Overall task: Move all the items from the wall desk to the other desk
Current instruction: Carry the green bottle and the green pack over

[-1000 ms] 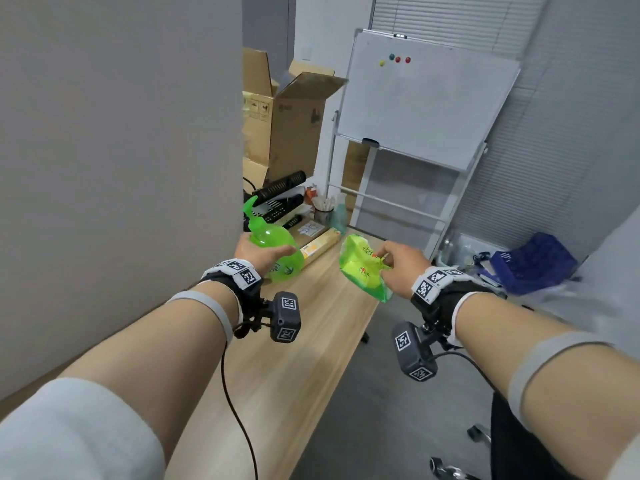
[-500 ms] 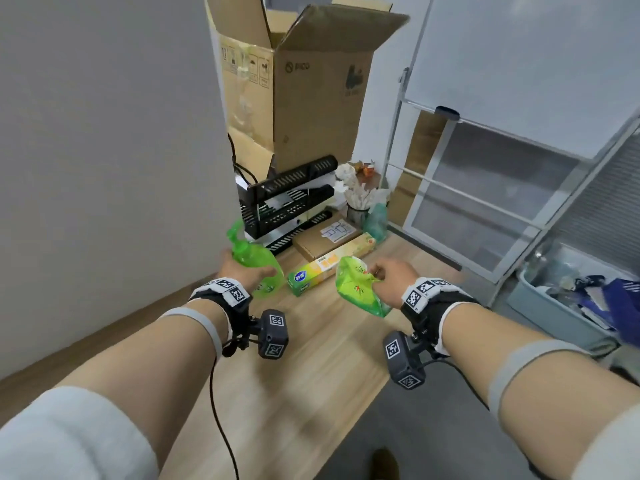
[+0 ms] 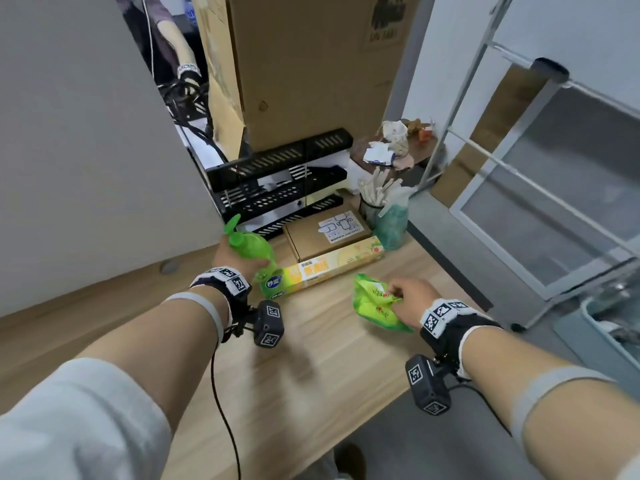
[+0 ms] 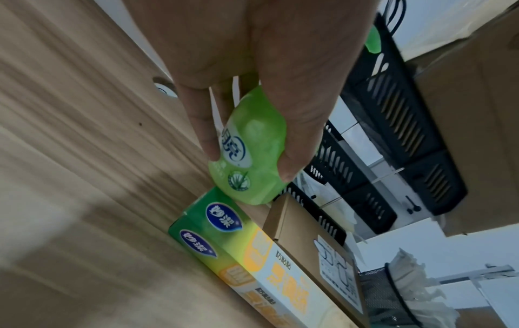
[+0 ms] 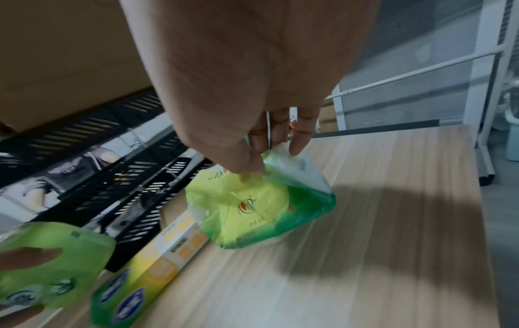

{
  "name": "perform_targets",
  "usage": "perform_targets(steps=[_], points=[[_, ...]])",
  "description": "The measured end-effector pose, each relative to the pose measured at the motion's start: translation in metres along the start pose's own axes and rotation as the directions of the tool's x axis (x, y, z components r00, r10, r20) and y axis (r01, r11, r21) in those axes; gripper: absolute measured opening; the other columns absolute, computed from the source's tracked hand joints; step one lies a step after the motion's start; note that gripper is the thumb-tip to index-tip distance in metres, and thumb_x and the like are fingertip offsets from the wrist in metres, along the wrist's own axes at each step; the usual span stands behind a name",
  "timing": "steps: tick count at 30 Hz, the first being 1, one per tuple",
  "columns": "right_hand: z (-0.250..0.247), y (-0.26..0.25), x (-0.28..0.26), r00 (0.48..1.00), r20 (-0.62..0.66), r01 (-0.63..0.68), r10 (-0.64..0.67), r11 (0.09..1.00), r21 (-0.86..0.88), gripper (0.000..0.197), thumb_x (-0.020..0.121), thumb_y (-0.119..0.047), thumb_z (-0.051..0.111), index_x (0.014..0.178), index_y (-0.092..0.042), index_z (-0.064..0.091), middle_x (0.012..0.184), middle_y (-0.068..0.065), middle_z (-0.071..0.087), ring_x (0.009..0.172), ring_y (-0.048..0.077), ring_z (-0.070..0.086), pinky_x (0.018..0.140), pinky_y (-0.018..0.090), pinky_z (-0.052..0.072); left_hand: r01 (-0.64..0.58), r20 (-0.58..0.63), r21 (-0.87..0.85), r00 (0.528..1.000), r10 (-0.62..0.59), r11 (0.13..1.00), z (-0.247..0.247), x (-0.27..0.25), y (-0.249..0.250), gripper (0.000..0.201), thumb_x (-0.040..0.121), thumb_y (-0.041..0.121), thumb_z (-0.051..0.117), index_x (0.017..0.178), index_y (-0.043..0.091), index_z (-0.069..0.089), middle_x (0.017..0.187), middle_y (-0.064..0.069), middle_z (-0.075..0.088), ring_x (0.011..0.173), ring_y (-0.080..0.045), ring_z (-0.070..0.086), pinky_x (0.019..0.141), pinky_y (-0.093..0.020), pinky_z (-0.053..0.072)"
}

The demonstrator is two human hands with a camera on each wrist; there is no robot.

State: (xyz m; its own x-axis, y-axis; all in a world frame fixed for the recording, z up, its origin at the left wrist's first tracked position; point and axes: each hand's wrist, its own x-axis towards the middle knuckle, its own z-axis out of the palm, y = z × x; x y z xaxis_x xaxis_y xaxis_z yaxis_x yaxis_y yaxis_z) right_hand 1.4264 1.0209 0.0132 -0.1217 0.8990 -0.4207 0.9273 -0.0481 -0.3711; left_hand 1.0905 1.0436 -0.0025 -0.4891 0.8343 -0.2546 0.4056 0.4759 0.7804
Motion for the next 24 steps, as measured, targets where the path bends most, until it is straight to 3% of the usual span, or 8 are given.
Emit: perform_targets(steps=[4,9,13,16,18,20,22,24], points=[[-0.006,0.025,0.023,0.999,0.004,-0.045,0.045,0.998,-0.046,0.027,0.078,-0.004,0.055,0.097,-0.018,0.069,0.105,0.007,0.068,0.095,0.029,0.062,0.083,0.027,0.050,0.110,-0.015,0.035,0.994,-0.110,0.993,0.026,0.025,-0.001,0.088,0.067,0.022,0.088,0.141,0.008,0.042,0.128,-0.016,0.059,0.116,-0.035,0.059,0.097,-0.043,0.048],[-0.016,0.033,0.051,0.998,0.043,-0.031,0.037,0.991,-0.130,0.030,0.076,-0.002,0.055,0.095,-0.021,0.066,0.107,0.008,0.065,0.102,0.030,0.060,0.084,0.027,0.050,0.141,0.035,0.008,0.989,-0.141,0.990,0.056,0.049,-0.007,0.085,0.060,0.015,0.088,0.129,0.020,0.039,0.116,-0.009,0.064,0.110,-0.029,0.063,0.092,-0.031,0.044],[-0.022,0.024,0.075,0.998,0.056,0.007,0.005,0.975,-0.224,0.031,0.078,-0.005,0.056,0.104,-0.020,0.066,0.112,0.008,0.063,0.108,0.030,0.057,0.090,0.029,0.048,0.196,-0.058,0.039,0.979,-0.193,0.980,0.071,0.048,-0.008,0.091,0.062,0.032,0.091,0.135,0.012,0.041,0.125,-0.013,0.061,0.116,-0.034,0.059,0.099,-0.043,0.049],[-0.021,0.021,0.086,0.995,0.095,0.045,-0.018,0.958,-0.285,0.031,0.079,-0.008,0.056,0.104,-0.024,0.062,0.114,0.006,0.060,0.111,0.029,0.053,0.090,0.029,0.048,0.243,-0.067,0.065,0.969,-0.238,0.968,0.073,0.044,-0.004,0.095,0.066,0.042,0.088,0.138,0.006,0.037,0.132,-0.016,0.057,0.120,-0.035,0.056,0.101,-0.044,0.047],[-0.022,0.021,0.090,0.993,0.114,0.062,-0.025,0.940,-0.335,0.032,0.079,-0.007,0.055,0.106,-0.023,0.060,0.115,0.006,0.056,0.113,0.029,0.049,0.090,0.029,0.046,0.342,0.017,0.179,0.936,-0.351,0.922,0.071,0.043,-0.004,0.091,0.068,0.058,0.080,0.135,0.006,0.045,0.123,-0.016,0.059,0.110,-0.034,0.059,0.093,-0.041,0.047],[-0.023,0.023,0.093,0.995,0.100,0.061,-0.025,0.926,-0.373,0.033,0.079,-0.006,0.057,0.110,-0.018,0.060,0.118,0.008,0.052,0.116,0.030,0.047,0.093,0.031,0.046,0.363,0.168,0.296,0.891,-0.422,0.884,0.067,0.037,-0.008,0.070,0.073,0.071,0.066,0.114,0.014,0.060,0.104,-0.013,0.061,0.091,-0.028,0.058,0.083,-0.035,0.043],[-0.023,0.026,0.095,0.998,0.067,0.017,0.008,0.930,-0.367,0.038,0.080,-0.006,0.059,0.117,-0.012,0.058,0.124,0.011,0.046,0.121,0.031,0.044,0.097,0.034,0.047,0.375,0.251,0.361,0.843,-0.476,0.854,0.065,0.032,-0.014,0.058,0.075,0.073,0.062,0.094,0.018,0.062,0.094,-0.012,0.061,0.082,-0.025,0.057,0.080,-0.033,0.043],[-0.023,0.030,0.093,0.998,0.031,-0.038,0.051,0.943,-0.331,0.042,0.081,-0.007,0.059,0.123,-0.011,0.055,0.130,0.011,0.042,0.126,0.030,0.040,0.099,0.037,0.046,0.357,0.252,0.426,0.836,-0.488,0.831,0.069,0.028,-0.018,0.066,0.073,0.068,0.067,0.112,0.015,0.065,0.113,-0.014,0.064,0.091,-0.026,0.059,0.088,-0.033,0.045]])
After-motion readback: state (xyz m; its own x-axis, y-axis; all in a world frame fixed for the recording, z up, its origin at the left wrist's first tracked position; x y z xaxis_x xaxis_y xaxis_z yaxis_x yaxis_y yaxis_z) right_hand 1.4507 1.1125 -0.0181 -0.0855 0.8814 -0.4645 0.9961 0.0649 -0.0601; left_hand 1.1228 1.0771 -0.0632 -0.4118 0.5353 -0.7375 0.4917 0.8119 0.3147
